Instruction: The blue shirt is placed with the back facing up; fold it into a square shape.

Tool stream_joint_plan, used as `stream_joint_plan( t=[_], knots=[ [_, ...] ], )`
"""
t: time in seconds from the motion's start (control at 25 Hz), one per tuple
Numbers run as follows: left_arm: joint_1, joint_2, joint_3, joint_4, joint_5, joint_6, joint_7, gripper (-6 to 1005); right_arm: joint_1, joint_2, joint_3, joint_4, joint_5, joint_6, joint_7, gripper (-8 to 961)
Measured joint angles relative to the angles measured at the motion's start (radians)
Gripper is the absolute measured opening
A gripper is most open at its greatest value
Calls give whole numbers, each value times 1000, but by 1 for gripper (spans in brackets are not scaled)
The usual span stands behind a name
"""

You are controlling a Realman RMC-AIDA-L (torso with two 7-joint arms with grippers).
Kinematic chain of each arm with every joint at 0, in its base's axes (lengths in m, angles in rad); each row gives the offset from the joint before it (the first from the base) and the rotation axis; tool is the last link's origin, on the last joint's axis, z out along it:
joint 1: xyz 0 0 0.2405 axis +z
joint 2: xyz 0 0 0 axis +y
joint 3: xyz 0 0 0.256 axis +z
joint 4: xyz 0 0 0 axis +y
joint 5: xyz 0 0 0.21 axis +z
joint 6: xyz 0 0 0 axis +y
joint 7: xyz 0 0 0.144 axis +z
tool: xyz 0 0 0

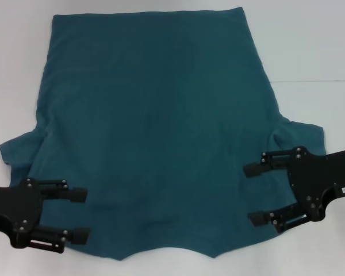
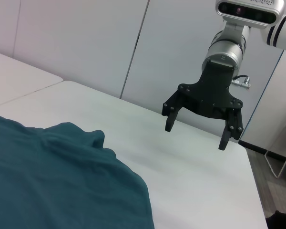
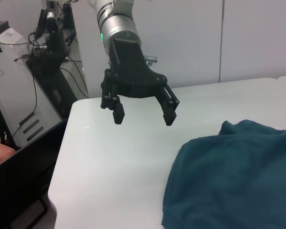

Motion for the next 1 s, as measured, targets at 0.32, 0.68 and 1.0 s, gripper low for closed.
stream_joint_plan(
  t=[0.32, 0.68, 1.0],
  knots=[
    [2, 0, 0, 2, 0, 0, 0, 874, -3, 2, 1, 0, 0, -3, 0, 925],
    [4, -1, 0, 3, 0, 0, 0, 873, 0, 3, -1, 0, 0, -7, 0, 924],
    [5, -13, -69, 33, -1, -42, -23, 873, 1, 3, 6, -1, 4, -4, 6, 925]
  ],
)
